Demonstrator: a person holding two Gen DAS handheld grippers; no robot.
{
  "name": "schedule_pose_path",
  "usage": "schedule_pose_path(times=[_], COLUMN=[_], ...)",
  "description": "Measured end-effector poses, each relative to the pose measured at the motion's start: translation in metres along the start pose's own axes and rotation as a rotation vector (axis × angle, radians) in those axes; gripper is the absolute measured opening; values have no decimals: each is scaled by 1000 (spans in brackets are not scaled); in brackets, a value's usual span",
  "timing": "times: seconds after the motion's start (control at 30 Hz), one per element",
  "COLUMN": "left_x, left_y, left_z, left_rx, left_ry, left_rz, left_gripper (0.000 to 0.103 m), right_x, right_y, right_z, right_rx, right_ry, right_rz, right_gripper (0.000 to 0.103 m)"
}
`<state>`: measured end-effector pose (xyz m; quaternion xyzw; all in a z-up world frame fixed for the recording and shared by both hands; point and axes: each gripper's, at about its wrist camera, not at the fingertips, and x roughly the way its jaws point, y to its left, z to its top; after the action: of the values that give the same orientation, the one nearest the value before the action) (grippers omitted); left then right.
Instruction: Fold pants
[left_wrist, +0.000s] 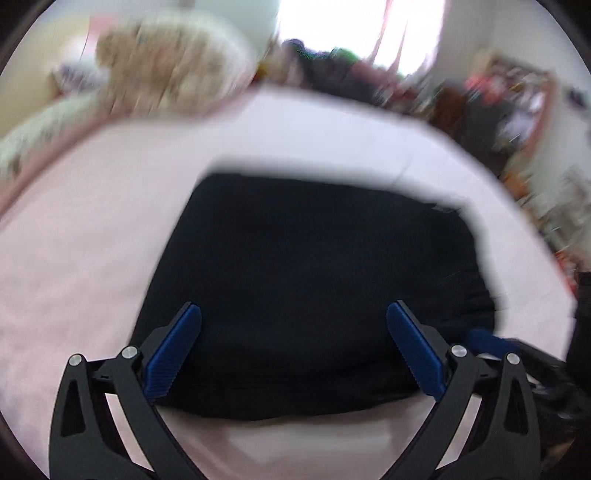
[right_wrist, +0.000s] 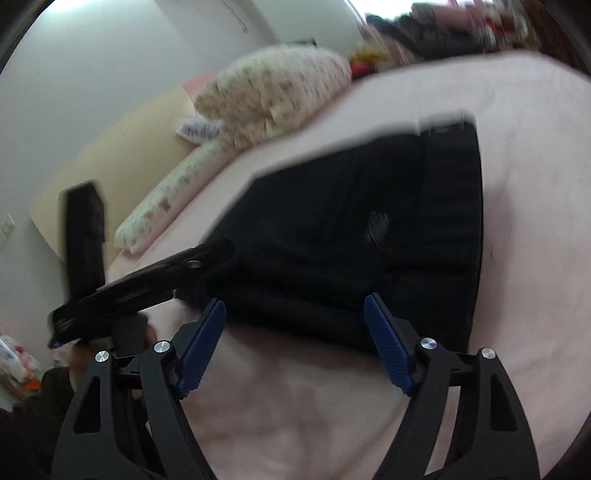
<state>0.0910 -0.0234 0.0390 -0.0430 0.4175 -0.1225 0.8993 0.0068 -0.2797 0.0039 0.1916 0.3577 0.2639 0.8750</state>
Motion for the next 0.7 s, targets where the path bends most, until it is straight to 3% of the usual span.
schedule_pose_path(times=[0.13, 0.23, 0.27, 0.4, 0.43, 0.5, 0.7], left_x=[-2, -12, -20, -41, -37, -17, -24], left_y=[19, 29, 28, 21, 22, 29, 26], left_z=[-11, -10, -10, -14, -14, -15, -16], left_rx=[-62, -137, -134, -65, -72, -89, -56], left_ry=[-37, -64, -88, -209, -195, -113, -175], left_rz=[-109, -183, -170, -125, -84, -30, 50], left_gripper=[100, 100, 100, 101, 101, 101, 101], right_x=[-5, -18, -24, -42, -37, -15, -32], right_y=[-23, -17, -10, 17, 16, -1, 23], right_z=[-5, -6, -5, 3, 4, 0, 3], right_rx=[100, 88, 65, -54, -56, -45, -153], right_ry=[14, -17, -38, -154, -144, -40, -119], right_rz=[77, 69, 51, -3, -49, -157, -216], right_gripper=[59, 61, 65, 94, 95, 94, 94])
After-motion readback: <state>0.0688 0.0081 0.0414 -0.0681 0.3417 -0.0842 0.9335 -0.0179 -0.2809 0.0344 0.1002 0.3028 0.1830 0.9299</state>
